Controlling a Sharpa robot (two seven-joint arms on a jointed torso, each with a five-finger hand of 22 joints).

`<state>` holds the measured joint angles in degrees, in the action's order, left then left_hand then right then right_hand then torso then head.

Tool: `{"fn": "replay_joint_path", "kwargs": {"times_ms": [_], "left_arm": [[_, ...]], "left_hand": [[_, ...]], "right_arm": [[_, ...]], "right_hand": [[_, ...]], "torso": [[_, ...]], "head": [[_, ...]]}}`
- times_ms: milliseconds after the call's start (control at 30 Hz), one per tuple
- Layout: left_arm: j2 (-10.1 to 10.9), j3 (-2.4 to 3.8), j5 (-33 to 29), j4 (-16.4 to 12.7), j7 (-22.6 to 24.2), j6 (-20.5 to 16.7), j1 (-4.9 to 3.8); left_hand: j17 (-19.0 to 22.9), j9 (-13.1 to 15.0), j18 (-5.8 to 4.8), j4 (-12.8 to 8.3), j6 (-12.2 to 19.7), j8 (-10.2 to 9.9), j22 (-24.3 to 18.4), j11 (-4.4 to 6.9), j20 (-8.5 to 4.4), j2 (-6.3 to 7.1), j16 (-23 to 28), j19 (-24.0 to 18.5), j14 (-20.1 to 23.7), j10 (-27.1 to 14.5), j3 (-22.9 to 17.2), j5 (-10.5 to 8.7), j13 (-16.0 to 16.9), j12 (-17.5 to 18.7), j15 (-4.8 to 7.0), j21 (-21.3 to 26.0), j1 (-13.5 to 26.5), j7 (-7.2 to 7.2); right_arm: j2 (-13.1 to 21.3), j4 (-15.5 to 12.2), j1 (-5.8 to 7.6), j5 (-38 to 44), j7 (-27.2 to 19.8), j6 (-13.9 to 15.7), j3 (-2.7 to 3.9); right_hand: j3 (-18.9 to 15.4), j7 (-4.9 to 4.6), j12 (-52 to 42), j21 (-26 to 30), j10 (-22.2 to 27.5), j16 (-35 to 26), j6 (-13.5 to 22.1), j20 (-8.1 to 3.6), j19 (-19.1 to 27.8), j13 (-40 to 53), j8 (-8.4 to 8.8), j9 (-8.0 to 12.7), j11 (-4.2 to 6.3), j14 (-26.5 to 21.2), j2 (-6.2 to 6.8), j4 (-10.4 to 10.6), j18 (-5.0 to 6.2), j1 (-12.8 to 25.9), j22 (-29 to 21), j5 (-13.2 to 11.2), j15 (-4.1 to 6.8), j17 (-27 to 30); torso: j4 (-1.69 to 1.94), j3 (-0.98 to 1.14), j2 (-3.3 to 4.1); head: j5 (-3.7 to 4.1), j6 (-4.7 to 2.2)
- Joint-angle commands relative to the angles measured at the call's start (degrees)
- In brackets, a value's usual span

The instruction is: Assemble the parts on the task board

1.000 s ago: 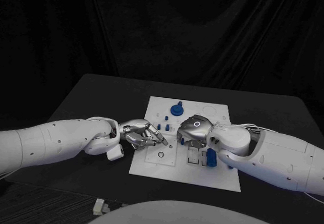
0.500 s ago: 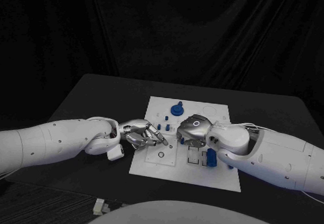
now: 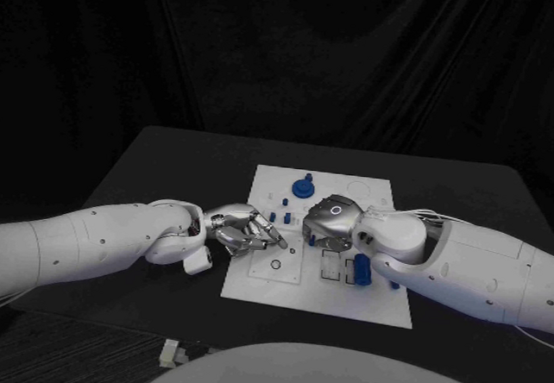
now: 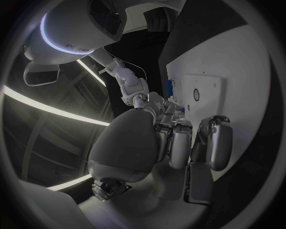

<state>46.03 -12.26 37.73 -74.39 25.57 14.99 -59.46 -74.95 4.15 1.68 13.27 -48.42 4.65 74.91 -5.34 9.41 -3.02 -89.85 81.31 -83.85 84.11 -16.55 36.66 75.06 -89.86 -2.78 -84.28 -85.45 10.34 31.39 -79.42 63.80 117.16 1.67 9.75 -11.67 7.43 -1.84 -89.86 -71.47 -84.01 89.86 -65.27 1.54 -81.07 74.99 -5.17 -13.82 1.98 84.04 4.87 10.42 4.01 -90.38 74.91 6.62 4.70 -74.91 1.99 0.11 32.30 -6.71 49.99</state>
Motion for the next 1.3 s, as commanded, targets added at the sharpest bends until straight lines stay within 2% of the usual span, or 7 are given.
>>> {"fn": "replay_joint_path", "kwargs": {"times_ms": [33,433,633,733,933,1133,1300], "left_arm": [[0.0,0.04,-0.2,-0.1,0.5,0.6,0.12],[0.3,0.04,-0.2,-0.1,0.4,0.1,0.12],[0.3,0.04,-0.2,-0.2,0.5,-0.6,0.13],[0.3,0.04,-0.2,-0.2,0.6,-1.0,0.13],[0.3,0.04,-0.2,-0.2,0.7,-1.4,0.13],[0.3,0.04,-0.2,-0.3,0.7,-2.0,0.13],[0.2,0.04,-0.2,-0.3,0.6,-2.4,0.13]], "left_hand": [[-15.1,0.0,0.49,0.0,-0.3,0.2,12.2,-0.37,-0.02,-0.34,-0.1,-0.2,-6.1,5.9,-0.4,0.06,14.9,-0.1,-0.39,0.2,-0.2,-0.07],[-15.1,0.0,0.66,-0.2,-0.3,0.2,11.9,-0.36,0.02,-0.23,-0.1,-1.0,-6.1,5.9,-0.7,0.05,14.9,-0.1,-0.40,0.7,-0.2,-0.07],[-15.1,-0.2,0.86,-2.3,0.5,-0.5,11.7,0.18,-0.14,1.28,-0.1,-1.7,-6.1,5.9,-2.1,-0.75,14.9,-0.1,-0.01,1.1,-0.8,-0.46],[-15.1,-0.2,0.96,-3.5,1.3,-0.8,11.6,0.53,-0.48,1.66,-0.1,-2.2,-6.1,5.9,-3.6,-3.42,14.9,-0.1,0.30,1.4,-1.1,-0.75],[-15.1,-0.3,1.11,-4.0,2.7,-1.0,11.4,0.85,-0.71,2.22,-0.1,-2.8,-6.1,5.9,-4.7,-3.88,14.9,-0.1,0.56,1.8,-0.6,-1.18],[-15.1,-0.7,1.37,-5.8,10.2,-1.3,11.1,2.16,-1.69,3.64,-0.1,-3.9,-6.1,5.9,-6.2,-4.32,14.9,-0.1,1.64,2.4,0.1,-2.84],[-15.1,-0.6,1.39,-7.0,12.6,-1.1,11.0,2.24,-2.11,4.13,-0.1,-4.3,-6.1,5.9,-6.3,-8.20,14.9,-0.1,1.89,2.6,0.6,-2.68]], "right_arm": [[0.2,0.2,-0.17,0.2,-0.6,0.6,-0.20],[3.0,-2.3,0.61,-13.6,-3.9,8.4,-0.19],[4.8,-4.8,1.60,-23.6,-6.2,10.9,-0.19],[5.3,-5.5,1.93,-27.9,-7.1,11.3,-0.19],[5.7,-6.1,2.17,-33.9,-8.6,11.2,-0.19],[5.8,-6.4,2.25,-38.2,-9.6,9.6,-0.19],[5.7,-6.7,2.26,-40.1,-10.2,8.5,-0.19]], "right_hand": [[0.0,-0.11,-0.1,-0.3,-6.0,0.1,-0.4,-0.07,-0.2,15.0,-0.26,-0.1,-0.04,6.0,-0.31,-0.2,-0.10,0.4,10.0,0.2,0.46,-15.1],[-0.5,-0.61,-0.1,-2.1,-6.0,0.1,-0.5,-0.03,-1.2,15.0,0.29,0.4,-0.08,6.0,-0.45,-0.2,-0.48,2.0,10.5,1.3,0.26,-15.1],[-0.7,-0.80,-0.1,-2.4,-6.0,0.1,-0.7,0.08,-1.4,15.0,0.33,0.4,-0.12,6.0,-0.24,-0.1,-0.54,2.3,10.5,1.5,0.06,-15.1],[-0.7,-0.93,-0.1,-2.4,-6.0,0.1,-0.7,0.15,-1.4,15.0,0.33,0.5,-0.17,6.0,-0.26,-0.1,-0.55,2.3,10.5,1.6,-0.04,-15.1],[-0.6,-1.31,-0.1,-2.2,-6.0,0.1,-0.7,0.44,-1.3,15.0,0.60,0.7,-0.51,6.0,-0.22,-0.3,-0.53,2.2,10.5,2.8,-0.41,-15.1],[-0.6,-1.43,-0.1,-2.1,-6.0,0.1,-0.5,0.52,-1.3,15.0,0.77,0.8,-0.62,6.0,-0.18,-0.3,-0.51,2.2,10.4,3.0,-0.51,-15.1],[-0.6,-1.50,-0.1,-2.0,-6.0,0.1,-0.4,0.55,-1.2,15.0,0.83,0.8,-0.67,6.0,-0.18,-0.3,-0.48,2.2,10.4,3.0,-0.54,-15.1]], "torso": [[0.00,0.00,0.00],[-0.01,0.01,-0.01],[0.00,0.01,0.00],[0.00,0.01,0.00],[-0.01,0.01,0.00],[0.00,0.01,0.00],[0.00,0.01,0.00]], "head": [[-0.05,0.01],[-0.33,0.01],[-0.31,0.01],[-0.28,0.01],[-0.42,0.01],[-0.35,0.01],[-0.52,0.01]]}}
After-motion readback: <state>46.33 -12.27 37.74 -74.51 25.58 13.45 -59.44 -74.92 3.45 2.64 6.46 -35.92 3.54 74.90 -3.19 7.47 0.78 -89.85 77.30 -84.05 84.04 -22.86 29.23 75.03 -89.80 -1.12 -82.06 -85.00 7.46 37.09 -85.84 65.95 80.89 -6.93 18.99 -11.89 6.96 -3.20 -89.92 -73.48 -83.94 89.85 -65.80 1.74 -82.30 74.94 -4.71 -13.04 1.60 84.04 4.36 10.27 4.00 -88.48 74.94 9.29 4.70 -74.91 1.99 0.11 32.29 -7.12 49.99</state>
